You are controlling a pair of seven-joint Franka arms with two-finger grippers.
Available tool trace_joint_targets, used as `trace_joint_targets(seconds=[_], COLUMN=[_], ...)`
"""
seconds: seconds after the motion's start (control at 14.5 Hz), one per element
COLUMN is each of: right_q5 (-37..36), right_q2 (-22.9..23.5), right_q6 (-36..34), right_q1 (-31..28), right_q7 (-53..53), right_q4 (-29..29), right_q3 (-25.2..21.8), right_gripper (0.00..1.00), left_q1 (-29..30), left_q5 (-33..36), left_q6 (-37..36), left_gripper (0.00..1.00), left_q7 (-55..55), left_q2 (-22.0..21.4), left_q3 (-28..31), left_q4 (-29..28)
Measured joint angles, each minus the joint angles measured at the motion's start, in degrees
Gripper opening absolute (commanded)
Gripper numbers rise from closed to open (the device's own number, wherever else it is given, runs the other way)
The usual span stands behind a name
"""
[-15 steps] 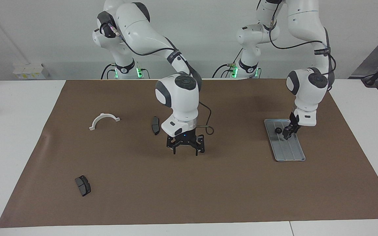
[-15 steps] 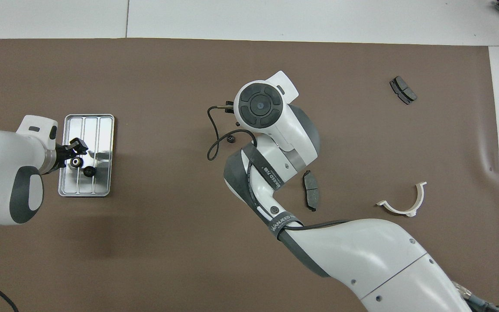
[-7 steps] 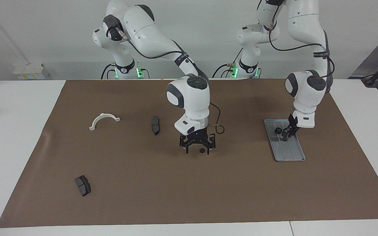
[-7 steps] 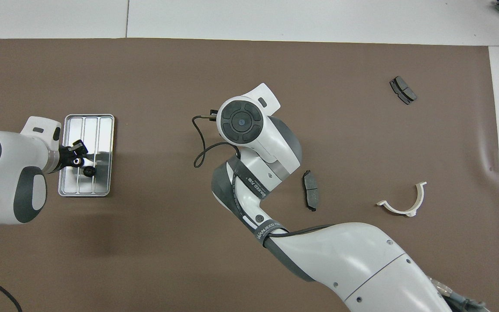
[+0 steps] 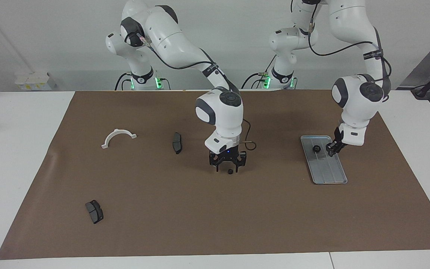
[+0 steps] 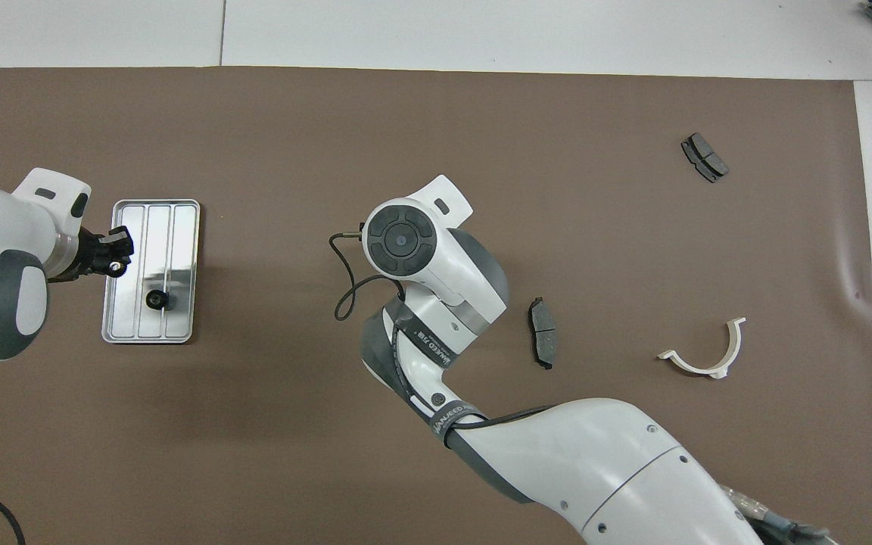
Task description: Place bearing gear from tray to pile
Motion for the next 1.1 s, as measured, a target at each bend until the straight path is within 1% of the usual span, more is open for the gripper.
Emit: trace_joint_targets(seconds=[0.21,0.41,0.69,0.89,1.03,1.1], right_q5=[0.00,0.00,-0.06,-0.61,-0.86,-1.24], right_q2=[0.01,0.10,0.88,0.87,0.86,0.85], right_q6=[1.49,2.40,4.73,4.74,4.77,4.82], right_q1=[0.39,0.28,0.31,0.32,0.36,0.45], right_q7=[0.02,0.02,0.02,0.02,0.02,0.02], right_q4=[-0.48,-2.22,-3.12,-3.05,-2.95,-2.91], right_q3=[0.00,-0.09,-0.10,-0.15,-0.12,-0.10], right_gripper=[0.77,0.69,0.56,0.42,0.35,0.29], left_q1=[-1.19,-1.94,-2.37,-2.44,-2.53,-2.65], left_q5=[0.00,0.00,0.00,0.00,0.00,0.00], left_q6=[-10.69,-15.95,-16.87,-16.94,-16.95,-16.95], left_gripper=[0.00,0.00,0.00,0.00,0.00,0.00], left_q7=[0.02,-0.07,-0.10,-0.10,-0.10,-0.10], left_q2=[-1.92,-2.59,-2.58,-2.58,-2.58,-2.58], left_q3=[-1.97,-4.94,-5.97,-6.00,-6.03,-6.12], left_q4=[7.39,11.95,12.80,12.80,12.80,12.80])
